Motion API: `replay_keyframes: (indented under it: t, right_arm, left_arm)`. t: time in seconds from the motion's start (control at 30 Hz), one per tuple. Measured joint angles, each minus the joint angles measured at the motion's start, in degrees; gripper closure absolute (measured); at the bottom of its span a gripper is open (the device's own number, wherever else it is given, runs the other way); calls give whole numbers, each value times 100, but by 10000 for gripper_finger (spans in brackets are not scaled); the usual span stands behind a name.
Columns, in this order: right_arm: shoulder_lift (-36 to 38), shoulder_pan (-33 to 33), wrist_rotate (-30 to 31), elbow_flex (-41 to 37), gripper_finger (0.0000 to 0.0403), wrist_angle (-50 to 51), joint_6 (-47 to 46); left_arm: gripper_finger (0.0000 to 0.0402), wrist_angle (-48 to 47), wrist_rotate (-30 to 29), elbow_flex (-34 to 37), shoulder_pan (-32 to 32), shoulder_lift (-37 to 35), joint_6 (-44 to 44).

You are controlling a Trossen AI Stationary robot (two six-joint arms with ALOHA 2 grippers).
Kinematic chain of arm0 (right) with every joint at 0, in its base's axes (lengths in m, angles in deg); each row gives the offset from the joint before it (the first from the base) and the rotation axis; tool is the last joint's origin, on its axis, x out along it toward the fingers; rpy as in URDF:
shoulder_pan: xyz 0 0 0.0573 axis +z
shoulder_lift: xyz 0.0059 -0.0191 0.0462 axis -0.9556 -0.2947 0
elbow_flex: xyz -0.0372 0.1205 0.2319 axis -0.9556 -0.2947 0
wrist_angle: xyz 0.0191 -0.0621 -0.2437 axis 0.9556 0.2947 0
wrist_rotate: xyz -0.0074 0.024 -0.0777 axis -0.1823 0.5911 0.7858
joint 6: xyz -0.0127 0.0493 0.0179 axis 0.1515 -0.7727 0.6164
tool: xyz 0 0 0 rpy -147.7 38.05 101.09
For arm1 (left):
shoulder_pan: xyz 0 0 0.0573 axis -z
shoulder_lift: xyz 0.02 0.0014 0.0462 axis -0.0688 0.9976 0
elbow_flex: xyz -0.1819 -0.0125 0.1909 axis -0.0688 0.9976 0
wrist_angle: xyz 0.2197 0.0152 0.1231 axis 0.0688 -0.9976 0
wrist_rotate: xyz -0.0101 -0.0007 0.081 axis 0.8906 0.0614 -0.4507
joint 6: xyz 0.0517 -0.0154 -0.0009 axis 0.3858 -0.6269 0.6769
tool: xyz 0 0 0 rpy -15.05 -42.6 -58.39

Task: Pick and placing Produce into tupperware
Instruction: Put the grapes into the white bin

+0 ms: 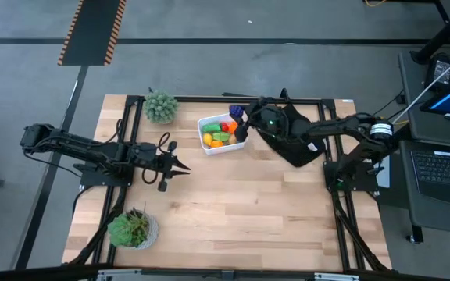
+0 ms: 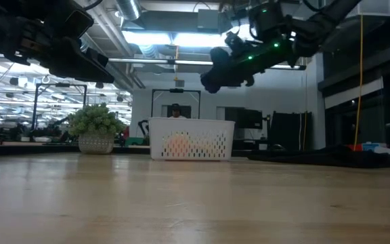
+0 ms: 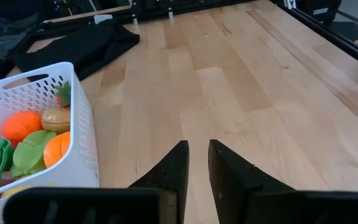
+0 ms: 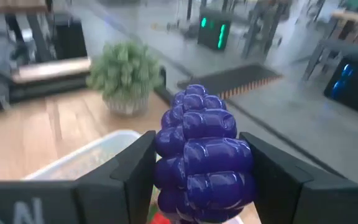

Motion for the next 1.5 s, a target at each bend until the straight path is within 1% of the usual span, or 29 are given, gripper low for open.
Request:
replay_keyframes:
  t: [0.27, 0.37, 0.5, 0.6, 0.7, 0.83, 0.93, 1.0, 1.23, 1.33, 1.5]
  right_arm:
    - [-70, -69, -277, 924, 193, 1920, 56]
    - [-71, -134, -441, 1321, 193, 2877, -53]
    - [-221, -239, -676, 1904, 193, 4281, -434]
    - [-404, -262, -868, 2338, 193, 4906, -448]
    - [-638, -258, -892, 2782, 193, 5380, -433]
    - [-940, -320, -1309, 3458, 193, 6192, -385]
    - [-1117, -378, -1423, 3916, 193, 6825, -379]
    - [-1189, -388, -1419, 4080, 193, 7027, -349]
    - [-1206, -380, -1425, 4110, 193, 6972, -239]
    - [-1204, -382, -1421, 3975, 193, 6595, -227]
    - [-1204, -380, -1421, 3417, 193, 5910, -107]
  left_arm:
    - [364, -2, -2, 0, 0, 0, 180]
    - [370, -2, -5, 0, -7, 0, 295]
    - [378, -2, -5, 0, -11, 0, 306]
    - [384, -2, -5, 0, -11, 0, 307]
    - [389, -4, -3, 0, -11, 0, 308]
    - [397, -25, -3, 0, -11, 0, 308]
    - [401, -28, -3, 0, -11, 0, 306]
    - [400, -28, -3, 0, -11, 0, 306]
    - [383, -28, -3, 0, -11, 0, 306]
    - [375, -28, -3, 0, -11, 0, 304]
    - [362, -28, -3, 0, -11, 0, 304]
